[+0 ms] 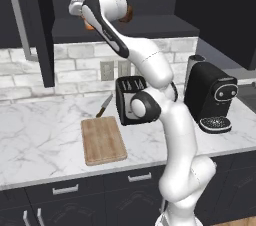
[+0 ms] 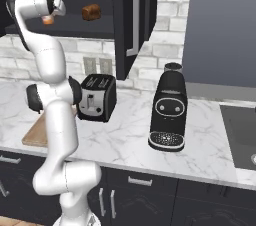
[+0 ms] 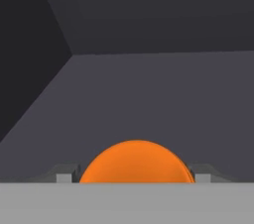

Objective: Pick the bread, place it on the cutting board, pick the jam, place it on the counter, and close the cabinet.

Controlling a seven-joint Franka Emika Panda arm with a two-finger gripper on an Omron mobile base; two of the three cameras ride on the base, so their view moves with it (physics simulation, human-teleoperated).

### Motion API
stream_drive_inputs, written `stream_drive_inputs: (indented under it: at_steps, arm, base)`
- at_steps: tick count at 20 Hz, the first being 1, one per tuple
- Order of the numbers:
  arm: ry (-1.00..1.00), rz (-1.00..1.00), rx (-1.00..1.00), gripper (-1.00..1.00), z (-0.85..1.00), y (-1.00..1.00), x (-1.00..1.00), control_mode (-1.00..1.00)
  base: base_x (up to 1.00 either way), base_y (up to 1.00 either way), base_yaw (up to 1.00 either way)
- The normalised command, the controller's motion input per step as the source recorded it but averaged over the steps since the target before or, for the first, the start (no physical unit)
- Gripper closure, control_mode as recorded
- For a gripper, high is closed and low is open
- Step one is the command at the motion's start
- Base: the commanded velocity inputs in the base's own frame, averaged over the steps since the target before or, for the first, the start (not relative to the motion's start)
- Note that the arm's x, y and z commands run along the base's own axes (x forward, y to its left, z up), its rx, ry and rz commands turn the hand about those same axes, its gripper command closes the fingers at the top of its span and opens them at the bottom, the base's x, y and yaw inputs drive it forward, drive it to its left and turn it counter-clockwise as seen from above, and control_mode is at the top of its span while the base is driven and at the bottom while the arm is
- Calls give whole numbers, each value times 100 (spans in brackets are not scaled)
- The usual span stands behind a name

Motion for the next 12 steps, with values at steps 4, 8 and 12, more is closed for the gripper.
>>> stream_drive_inputs:
  at_steps: [4,8,12]
  arm:
    - [-4,0,-3,100,0,0,-20,-100]
    - [-4,0,-5,100,0,0,-26,-100]
    - [-4,0,-3,100,0,0,-39,-100]
  base:
    - [0,0,0]
    - [0,0,0]
    - [0,0,0]
